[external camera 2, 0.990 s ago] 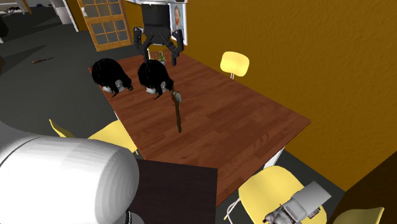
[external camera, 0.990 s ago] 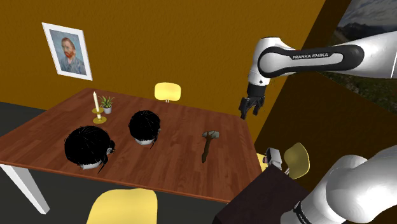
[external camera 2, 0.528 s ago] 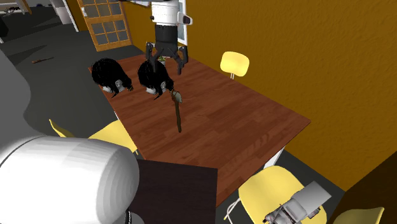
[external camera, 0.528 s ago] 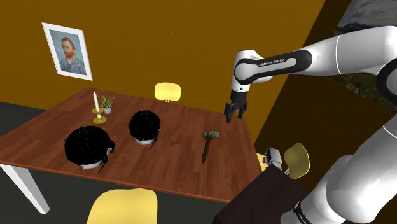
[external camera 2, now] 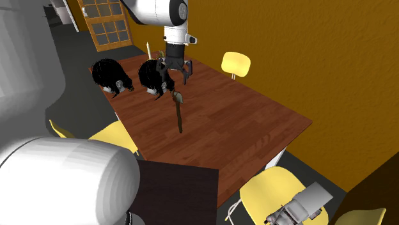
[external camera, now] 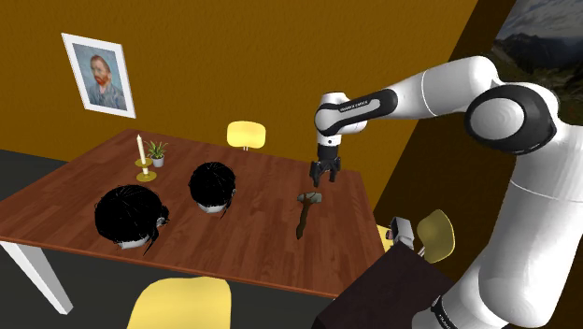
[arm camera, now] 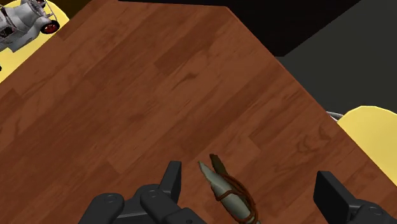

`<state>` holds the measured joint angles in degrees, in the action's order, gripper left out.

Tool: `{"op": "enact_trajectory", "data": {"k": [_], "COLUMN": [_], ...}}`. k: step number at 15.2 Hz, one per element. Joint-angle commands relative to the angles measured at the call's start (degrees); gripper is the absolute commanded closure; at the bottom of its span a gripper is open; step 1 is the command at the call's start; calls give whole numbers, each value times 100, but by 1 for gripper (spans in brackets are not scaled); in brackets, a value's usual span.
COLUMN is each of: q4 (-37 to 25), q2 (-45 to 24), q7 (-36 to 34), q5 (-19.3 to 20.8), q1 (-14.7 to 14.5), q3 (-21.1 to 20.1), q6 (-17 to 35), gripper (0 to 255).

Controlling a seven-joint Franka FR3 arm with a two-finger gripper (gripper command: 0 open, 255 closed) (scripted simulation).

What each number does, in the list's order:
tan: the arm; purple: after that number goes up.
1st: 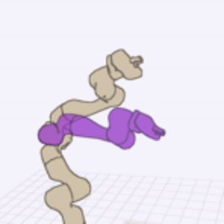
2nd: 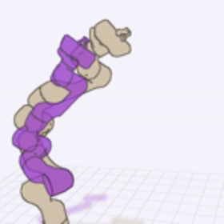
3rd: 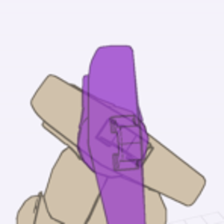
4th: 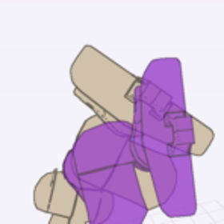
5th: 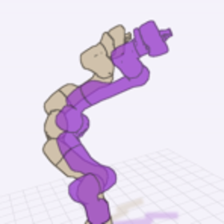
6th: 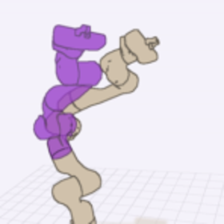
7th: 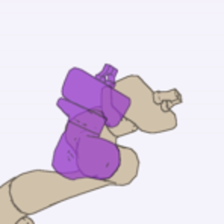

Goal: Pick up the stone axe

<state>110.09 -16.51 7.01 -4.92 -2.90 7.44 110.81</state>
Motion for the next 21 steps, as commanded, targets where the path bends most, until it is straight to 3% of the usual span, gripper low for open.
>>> {"op": "enact_trajectory", "data": {"k": [1,5,15,16,21], "q4": [-436,-1350,-1286,-1281,-1280], "q2": [-529,-1513,-1865,-1864,-1864], "q7": [74,197,241,240,239], "q5": [-89,-212,-258,-259,-259], "q1": [21,86,102,101,99], "q3": [-42,-132,-160,-161,-162], "q6": [-10,-136,277,281,282], "gripper": [0,0,0,255,255]}}
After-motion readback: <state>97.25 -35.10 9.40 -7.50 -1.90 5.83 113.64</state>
